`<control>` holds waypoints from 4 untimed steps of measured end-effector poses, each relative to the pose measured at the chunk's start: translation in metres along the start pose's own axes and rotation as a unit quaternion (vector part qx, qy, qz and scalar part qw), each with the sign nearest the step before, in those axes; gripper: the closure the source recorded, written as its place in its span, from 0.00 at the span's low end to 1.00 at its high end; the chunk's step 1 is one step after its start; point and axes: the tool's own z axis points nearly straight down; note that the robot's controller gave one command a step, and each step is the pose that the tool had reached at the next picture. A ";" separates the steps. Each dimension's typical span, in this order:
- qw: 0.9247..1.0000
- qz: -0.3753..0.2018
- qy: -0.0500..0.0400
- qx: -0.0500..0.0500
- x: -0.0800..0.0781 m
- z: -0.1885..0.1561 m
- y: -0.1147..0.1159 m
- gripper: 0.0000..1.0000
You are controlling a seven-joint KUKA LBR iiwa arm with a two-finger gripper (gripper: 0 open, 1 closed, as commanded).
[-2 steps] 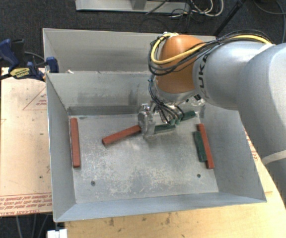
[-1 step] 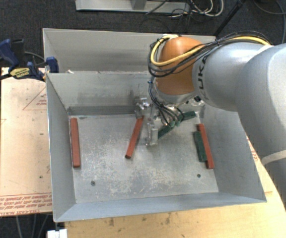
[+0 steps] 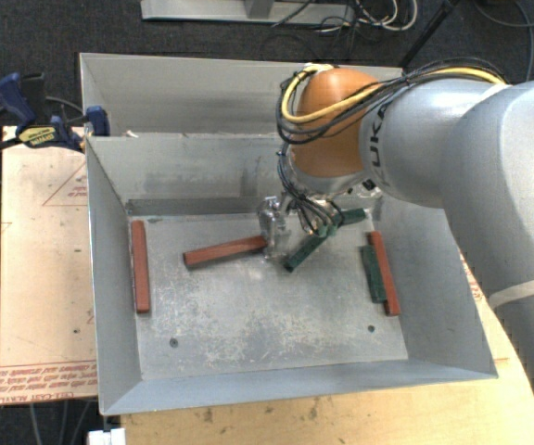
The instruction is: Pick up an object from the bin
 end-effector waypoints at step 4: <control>0.999 -0.035 0.002 -0.001 -0.002 0.003 0.052 0.00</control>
Offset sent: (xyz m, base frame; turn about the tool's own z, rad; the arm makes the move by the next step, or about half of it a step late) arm 0.0000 0.0000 0.0000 0.0000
